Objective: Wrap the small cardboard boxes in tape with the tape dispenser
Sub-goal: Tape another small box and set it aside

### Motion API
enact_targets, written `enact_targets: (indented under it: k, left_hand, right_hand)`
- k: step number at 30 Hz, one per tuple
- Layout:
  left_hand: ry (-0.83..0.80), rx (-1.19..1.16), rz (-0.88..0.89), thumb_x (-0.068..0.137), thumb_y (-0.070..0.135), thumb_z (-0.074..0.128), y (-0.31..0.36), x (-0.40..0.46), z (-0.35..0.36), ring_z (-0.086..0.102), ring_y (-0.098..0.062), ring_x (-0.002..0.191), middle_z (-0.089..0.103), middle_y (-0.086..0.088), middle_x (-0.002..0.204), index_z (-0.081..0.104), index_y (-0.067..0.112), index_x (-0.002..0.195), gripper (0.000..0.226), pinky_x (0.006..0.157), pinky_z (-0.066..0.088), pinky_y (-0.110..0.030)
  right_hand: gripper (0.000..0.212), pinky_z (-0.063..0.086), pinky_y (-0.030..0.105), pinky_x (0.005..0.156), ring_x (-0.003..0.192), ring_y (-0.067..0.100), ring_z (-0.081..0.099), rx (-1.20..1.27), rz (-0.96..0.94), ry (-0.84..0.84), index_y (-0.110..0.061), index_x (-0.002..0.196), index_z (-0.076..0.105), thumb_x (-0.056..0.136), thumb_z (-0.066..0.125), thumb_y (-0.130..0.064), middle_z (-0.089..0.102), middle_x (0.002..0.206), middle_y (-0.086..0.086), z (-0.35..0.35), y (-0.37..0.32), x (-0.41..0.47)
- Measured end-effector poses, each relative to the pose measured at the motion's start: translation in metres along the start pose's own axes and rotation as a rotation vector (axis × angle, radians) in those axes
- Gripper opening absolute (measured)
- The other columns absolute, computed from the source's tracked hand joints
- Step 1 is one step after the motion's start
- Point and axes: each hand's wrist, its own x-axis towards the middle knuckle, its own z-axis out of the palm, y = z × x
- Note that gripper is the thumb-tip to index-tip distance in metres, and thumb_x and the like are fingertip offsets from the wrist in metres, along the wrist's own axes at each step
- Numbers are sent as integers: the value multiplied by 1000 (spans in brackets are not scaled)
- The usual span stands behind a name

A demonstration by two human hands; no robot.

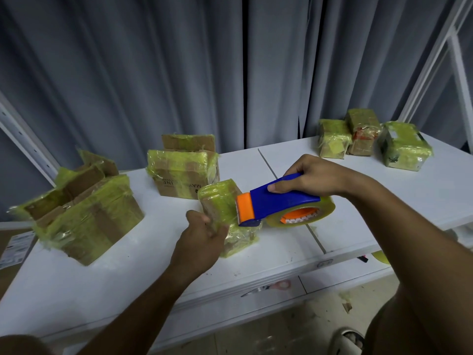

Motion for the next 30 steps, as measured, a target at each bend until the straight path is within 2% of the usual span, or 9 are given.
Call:
enact_targets:
  k: [3,7,10,12,14,17,21,25,30]
  left_hand:
    - [-49,-33,-36,91,45,62,-3,7,-3,61,-15,79,60,-2,92,27,22,108,45,67,51,-29]
    - [-22,157,-12,91,55,57,-9,7,-3,62,-16,81,59,4,88,25,23,109,48,71,50,-31]
    - [4,80,47,90,48,62,-12,9,-3,59,-14,86,55,7,92,29,23,107,45,72,50,-31]
    - [165,122,297,87,37,69,-14,7,-2,52,-12,91,51,10,97,36,24,105,40,69,45,-25]
    - [296,254,596,88,27,68,-16,5,3,49,-12,97,53,10,104,48,22,107,28,74,44,-21]
    - [316,400,804,90,21,60,-25,8,14,61,-17,102,67,1,109,63,15,112,24,83,54,-30]
    - [343,382,862,92,21,58,-37,14,21,65,-15,107,71,-2,114,70,11,116,29,93,52,-29]
    - [282,376,848,98,35,49,-42,17,25,58,-12,122,64,-1,130,63,11,130,42,100,47,-27]
    - [231,328,785,98,40,43,-45,22,28,53,-14,126,57,-1,139,60,12,133,47,103,42,-29]
  right_hand:
    - [39,50,22,64,70,9,73,3,10,-1,-22,85,76,85,69,-60,75,74,-10,2,0,2]
    - [38,50,21,63,70,8,72,8,25,8,-24,84,75,85,69,-61,75,72,-12,3,1,1]
    - [37,49,20,62,67,6,72,19,28,4,-23,84,75,86,69,-59,74,71,-11,4,2,0]
    - [38,50,21,63,70,8,73,26,31,7,-22,86,76,85,69,-60,76,74,-9,5,4,-1]
    - [38,50,21,62,69,9,73,31,34,8,-21,86,75,85,69,-59,76,74,-9,5,5,-1]
    - [37,51,21,64,70,9,73,30,35,5,-22,88,74,86,69,-59,75,74,-9,5,6,-1]
    - [37,50,21,64,71,9,73,30,33,0,-24,86,74,86,68,-60,75,74,-10,4,9,0]
    - [40,53,22,66,74,12,74,31,30,8,-22,88,75,85,68,-61,76,78,-7,3,11,1]
    - [40,53,22,66,75,12,74,44,28,9,-21,89,76,85,68,-61,77,80,-6,5,16,3]
